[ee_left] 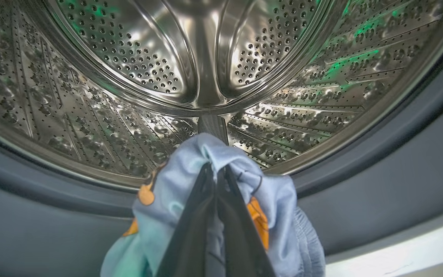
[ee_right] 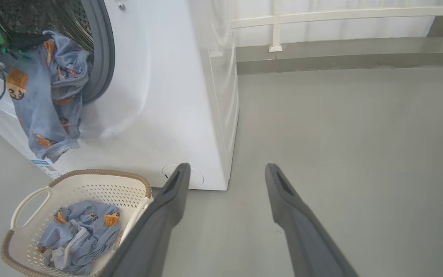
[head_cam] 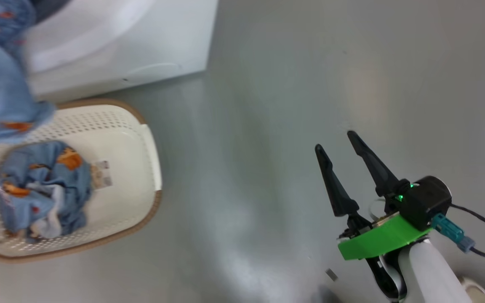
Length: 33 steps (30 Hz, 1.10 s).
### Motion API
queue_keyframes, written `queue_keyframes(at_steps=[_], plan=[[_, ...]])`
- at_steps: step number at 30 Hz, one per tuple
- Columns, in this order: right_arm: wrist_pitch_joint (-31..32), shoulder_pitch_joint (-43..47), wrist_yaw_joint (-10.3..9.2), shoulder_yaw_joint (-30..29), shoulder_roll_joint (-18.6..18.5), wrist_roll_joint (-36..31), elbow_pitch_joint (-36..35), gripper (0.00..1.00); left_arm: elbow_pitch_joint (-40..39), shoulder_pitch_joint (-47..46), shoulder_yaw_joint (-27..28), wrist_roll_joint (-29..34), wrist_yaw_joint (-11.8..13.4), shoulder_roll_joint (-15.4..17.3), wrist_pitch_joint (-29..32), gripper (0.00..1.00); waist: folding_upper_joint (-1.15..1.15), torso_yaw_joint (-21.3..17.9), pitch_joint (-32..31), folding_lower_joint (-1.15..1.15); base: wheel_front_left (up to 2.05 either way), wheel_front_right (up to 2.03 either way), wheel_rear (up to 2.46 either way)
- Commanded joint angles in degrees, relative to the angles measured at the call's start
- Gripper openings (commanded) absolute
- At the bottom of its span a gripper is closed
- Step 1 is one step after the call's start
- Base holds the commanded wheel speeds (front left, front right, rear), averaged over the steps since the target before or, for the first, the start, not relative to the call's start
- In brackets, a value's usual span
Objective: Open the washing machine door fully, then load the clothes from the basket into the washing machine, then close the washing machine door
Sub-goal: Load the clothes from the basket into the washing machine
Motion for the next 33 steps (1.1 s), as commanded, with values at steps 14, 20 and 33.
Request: queue_keyframes(at_steps=[14,20,33], plan=[[-0.67,-3.89,0.09,3.67,0.9,4.17,-2.39,1.0,-1.86,-18.51,-1.42,2.74,-0.38,11.42,3.48,0.0,0.0,-8.66,10.31,0.0,0.0,0.0,0.0],[-0.67,-5.19,0.09,4.16,0.96,5.2,-2.84,1.0,-3.62,-23.79,-2.21,6.2,2.1,12.68,-4.91,0.0,0.0,-9.28,12.23,0.0,0.0,0.0,0.0],[-0.67,-6.51,0.09,5.06,0.98,6.91,-3.02,1.0,1.91,-27.28,-3.59,9.26,5.71,13.38,-10.45,0.0,0.0,-9.38,14.17,0.0,0.0,0.0,0.0]])
